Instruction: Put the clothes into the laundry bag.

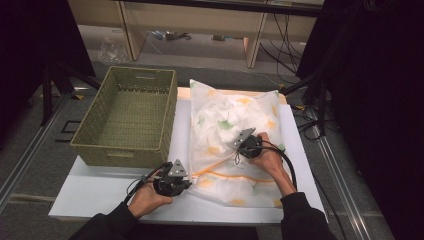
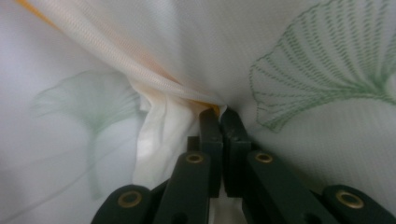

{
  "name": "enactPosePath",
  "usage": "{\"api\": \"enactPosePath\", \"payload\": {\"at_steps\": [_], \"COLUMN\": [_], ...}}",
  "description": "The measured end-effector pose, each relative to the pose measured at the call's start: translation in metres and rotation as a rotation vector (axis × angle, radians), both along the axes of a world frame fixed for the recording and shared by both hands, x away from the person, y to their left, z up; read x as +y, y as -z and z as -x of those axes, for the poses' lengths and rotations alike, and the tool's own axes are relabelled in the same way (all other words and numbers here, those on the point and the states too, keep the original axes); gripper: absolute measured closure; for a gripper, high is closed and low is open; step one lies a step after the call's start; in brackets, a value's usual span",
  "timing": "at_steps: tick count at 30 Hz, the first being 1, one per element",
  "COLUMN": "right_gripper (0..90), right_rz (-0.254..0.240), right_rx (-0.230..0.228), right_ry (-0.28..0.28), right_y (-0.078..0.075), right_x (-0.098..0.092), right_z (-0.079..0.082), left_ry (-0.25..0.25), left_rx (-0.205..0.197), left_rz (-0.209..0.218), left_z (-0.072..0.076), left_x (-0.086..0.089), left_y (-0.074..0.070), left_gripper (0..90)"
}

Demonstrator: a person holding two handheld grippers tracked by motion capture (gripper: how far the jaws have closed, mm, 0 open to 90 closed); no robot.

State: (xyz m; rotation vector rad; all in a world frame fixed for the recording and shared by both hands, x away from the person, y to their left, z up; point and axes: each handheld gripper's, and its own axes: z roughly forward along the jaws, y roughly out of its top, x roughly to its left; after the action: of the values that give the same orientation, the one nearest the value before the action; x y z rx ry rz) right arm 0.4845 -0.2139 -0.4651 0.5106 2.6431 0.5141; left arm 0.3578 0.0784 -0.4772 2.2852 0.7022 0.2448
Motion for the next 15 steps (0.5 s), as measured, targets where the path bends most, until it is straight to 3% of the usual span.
{"api": "enactPosePath", "payload": {"at_steps": [2, 4, 6, 7, 8, 15], "right_gripper": [90.0, 90.0, 90.0, 90.0, 90.0, 90.0], "right_rz": [0.002, -0.011, 0.009, 0.022, 0.021, -0.005], "right_rx": [-0.024, -0.025, -0.044, -0.062, -0.045, -0.063], "right_ry": [-0.007, 0.027, 0.021, -0.010, 0.018, -0.031], "right_y": [0.000, 0.001, 0.001, 0.001, 0.000, -0.021], "right_x": [0.001, 0.005, 0.009, 0.009, 0.010, 0.004], "right_z": [-0.010, -0.016, -0.020, -0.022, -0.019, 0.001], "left_ry": [-0.005, -0.004, -0.019, -0.011, -0.021, -0.042], "left_rx": [0.004, -0.007, -0.001, -0.006, -0.005, -0.005], "left_rz": [0.000, 0.008, 0.017, 0.011, 0.012, 0.046], "left_z": [-0.001, -0.004, -0.007, -0.008, -0.008, -0.007], "left_x": [0.000, -0.002, -0.003, -0.003, -0.002, 0.014], "left_y": [-0.002, -0.002, -0.002, -0.002, 0.000, -0.004], "left_gripper": [89.3, 89.3, 89.3, 89.3, 89.3, 88.9]}}
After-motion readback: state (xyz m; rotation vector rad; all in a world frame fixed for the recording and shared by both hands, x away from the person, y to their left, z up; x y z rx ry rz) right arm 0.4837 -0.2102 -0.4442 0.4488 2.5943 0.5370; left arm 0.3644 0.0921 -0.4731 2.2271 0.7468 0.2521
